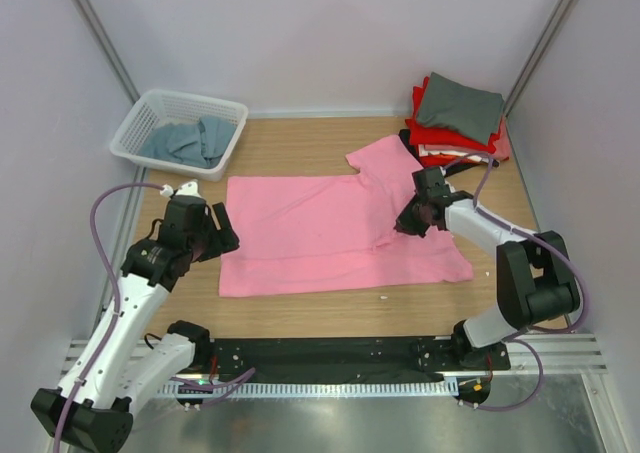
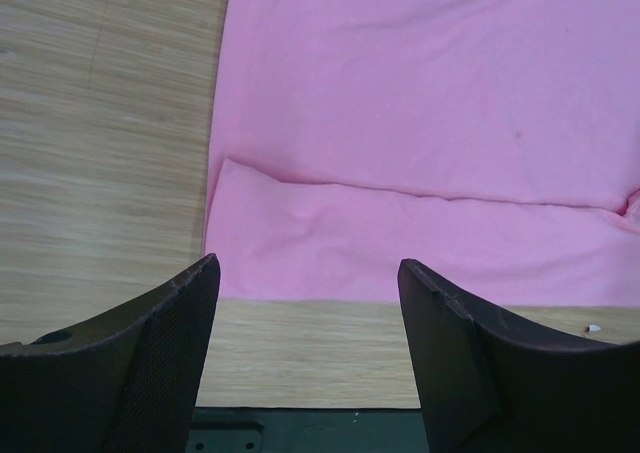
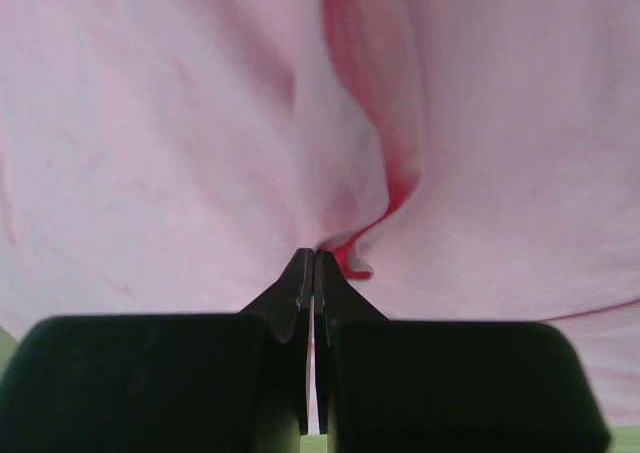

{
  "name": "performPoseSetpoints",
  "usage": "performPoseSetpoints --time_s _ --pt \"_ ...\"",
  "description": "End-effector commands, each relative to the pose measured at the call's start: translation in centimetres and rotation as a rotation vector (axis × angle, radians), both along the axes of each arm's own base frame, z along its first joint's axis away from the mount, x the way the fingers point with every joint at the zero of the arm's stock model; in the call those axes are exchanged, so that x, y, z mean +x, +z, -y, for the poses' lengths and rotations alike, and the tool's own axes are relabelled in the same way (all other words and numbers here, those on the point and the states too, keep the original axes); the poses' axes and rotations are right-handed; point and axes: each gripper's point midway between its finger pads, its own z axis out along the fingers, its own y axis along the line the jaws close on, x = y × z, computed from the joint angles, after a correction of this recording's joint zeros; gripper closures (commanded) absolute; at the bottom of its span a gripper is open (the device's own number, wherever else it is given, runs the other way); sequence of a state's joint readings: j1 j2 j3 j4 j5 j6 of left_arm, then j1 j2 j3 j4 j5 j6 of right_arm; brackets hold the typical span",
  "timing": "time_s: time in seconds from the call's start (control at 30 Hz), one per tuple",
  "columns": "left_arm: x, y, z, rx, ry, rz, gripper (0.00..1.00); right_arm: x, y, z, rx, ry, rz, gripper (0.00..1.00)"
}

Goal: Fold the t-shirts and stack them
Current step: Fold the tshirt

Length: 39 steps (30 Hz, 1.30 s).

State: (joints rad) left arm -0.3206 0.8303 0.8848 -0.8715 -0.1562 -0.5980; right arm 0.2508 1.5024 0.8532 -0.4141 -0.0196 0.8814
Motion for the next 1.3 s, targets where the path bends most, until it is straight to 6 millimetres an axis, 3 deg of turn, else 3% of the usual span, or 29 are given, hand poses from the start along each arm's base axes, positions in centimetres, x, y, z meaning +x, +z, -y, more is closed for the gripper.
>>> performPoseSetpoints --time_s 0.0,0.23,0.3,0.37,0.4,0.47,0.5,0.53,0.6,0.63,0.73,0.87,0.93,1.0,1.03,1.07,1.13,1.17,1.27 --pt "0.6 1.1 -0.1 -0.007 0.004 0.058 0.27 2.6 2.2 -1.3 -0.027 0.023 0.075 0.99" --pt "0.5 1.3 -0.3 -0.006 0.011 0.069 0.27 4.8 1.8 -3.9 -0.051 0.100 0.057 0.97" --pt "0.5 1.3 -0.3 -0.006 0.012 0.067 0.27 5.6 1.6 -4.3 -0.076 0.131 0.041 0.89" --pt "0.6 1.3 -0.2 -0.007 0.012 0.069 0.27 7.0 2.6 -4.6 -0.085 0.145 0.062 0.78" --pt "0.5 1.3 -0.2 -0.008 0.009 0.067 0.27 7.6 2.2 -4.8 -0.103 0.178 0.058 0.64" --pt "0.6 1.3 -0.2 -0.009 0.009 0.068 0.27 10.1 4.3 -5.1 -0.135 0.196 0.094 0.50" --pt "0.5 1.2 -0.2 -0.009 0.008 0.065 0.27 10.7 3.3 -5.0 -0.170 0.226 0.062 0.48" --pt "0.5 1.2 -0.1 -0.009 0.006 0.066 0.27 12.3 5.6 -5.3 -0.182 0.236 0.098 0.47" --pt "0.5 1.2 -0.1 -0.009 0.006 0.065 0.27 14.0 5.8 -4.9 -0.245 0.254 0.107 0.46" --pt "0.5 1.2 -0.1 -0.010 0.005 0.066 0.27 15.6 7.5 -5.1 -0.254 0.257 0.154 0.45" --pt "0.5 1.3 -0.1 -0.014 0.005 0.070 0.27 18.7 8.7 -4.7 -0.331 0.275 0.212 0.45" --pt "0.5 1.2 0.1 -0.019 -0.004 0.063 0.27 22.7 8.4 -3.1 -0.442 0.243 0.233 0.44" --pt "0.6 1.0 0.2 -0.018 -0.007 0.058 0.27 25.3 8.4 -3.5 -0.452 0.236 0.269 0.43" --pt "0.6 0.9 0.2 -0.018 -0.010 0.053 0.27 26.8 8.7 -3.6 -0.461 0.223 0.302 0.30" --pt "0.6 0.8 0.3 -0.018 -0.011 0.050 0.27 28.1 9.8 -3.8 -0.462 0.207 0.351 0.25" --pt "0.6 0.8 0.3 -0.019 -0.013 0.048 0.27 28.7 8.7 -3.6 -0.490 0.205 0.346 0.17" --pt "0.6 0.7 0.4 -0.017 -0.015 0.042 0.27 30.2 9.1 -3.5 -0.513 0.183 0.393 0.12" --pt "0.6 0.6 0.4 -0.018 -0.017 0.040 0.27 30.7 8.2 -3.3 -0.538 0.184 0.390 0.09" --pt "0.7 0.5 0.4 -0.016 -0.017 0.034 0.27 32.1 7.9 -2.7 -0.556 0.158 0.421 0.08"
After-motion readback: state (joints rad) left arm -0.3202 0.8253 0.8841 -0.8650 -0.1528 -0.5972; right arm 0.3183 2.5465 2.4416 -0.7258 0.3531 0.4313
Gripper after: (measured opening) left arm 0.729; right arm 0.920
